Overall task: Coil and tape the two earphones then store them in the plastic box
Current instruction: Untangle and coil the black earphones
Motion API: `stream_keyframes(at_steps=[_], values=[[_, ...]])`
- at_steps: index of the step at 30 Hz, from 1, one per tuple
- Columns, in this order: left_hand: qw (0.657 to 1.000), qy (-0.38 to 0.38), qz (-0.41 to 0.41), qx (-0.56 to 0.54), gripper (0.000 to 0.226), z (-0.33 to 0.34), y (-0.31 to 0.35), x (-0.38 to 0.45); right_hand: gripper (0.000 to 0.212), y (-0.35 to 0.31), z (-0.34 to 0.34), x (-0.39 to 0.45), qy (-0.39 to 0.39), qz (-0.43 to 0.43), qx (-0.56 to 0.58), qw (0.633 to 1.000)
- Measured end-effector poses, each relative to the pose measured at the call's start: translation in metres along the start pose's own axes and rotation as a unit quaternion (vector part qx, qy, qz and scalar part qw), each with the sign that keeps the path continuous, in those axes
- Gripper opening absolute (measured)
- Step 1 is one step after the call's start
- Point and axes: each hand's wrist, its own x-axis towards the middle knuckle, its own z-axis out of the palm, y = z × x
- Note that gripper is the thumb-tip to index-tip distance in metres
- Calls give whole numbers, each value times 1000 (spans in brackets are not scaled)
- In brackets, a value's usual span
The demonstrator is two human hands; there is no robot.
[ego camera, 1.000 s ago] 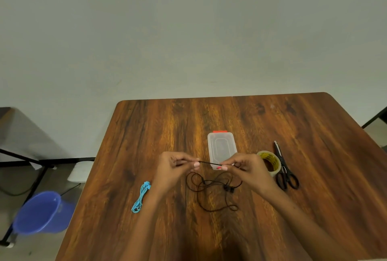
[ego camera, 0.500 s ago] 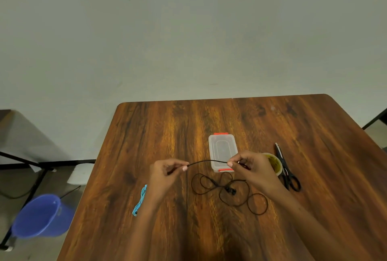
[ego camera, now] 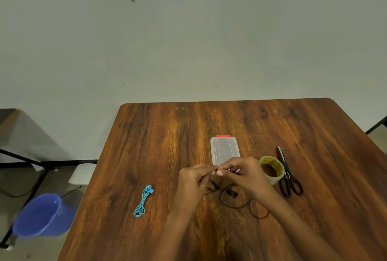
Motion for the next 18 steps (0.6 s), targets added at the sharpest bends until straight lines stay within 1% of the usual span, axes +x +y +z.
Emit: stream_keyframes(at_steps=[2, 5, 8, 11, 14, 16, 18], values=[[999, 43, -1, 16, 31, -2, -2, -1, 7, 4, -6, -1, 17, 22, 24, 999], [994, 107, -21, 9, 31, -10, -11, -1, 6, 15, -21, -6, 41, 51, 58, 996], [991, 128, -36, 1, 39, -13, -17, -3, 6, 22, -29, -12, 54, 59, 73, 994], [990, 134, -47, -8, 39, -11, -21, -6, 6, 24, -28, -14, 62, 61, 60, 994], [991, 117, -62, -7, 35, -8, -24, -6, 4, 22, -26, -12, 85, 70, 41, 993], [994, 71, -88, -5, 35, -10, -25, -5, 1, 19, -24, -11, 100, 63, 30, 993], [993, 5, -115, -4, 39, -12, -27, -4, 5, 15, -22, -10, 102, 53, 17, 993]])
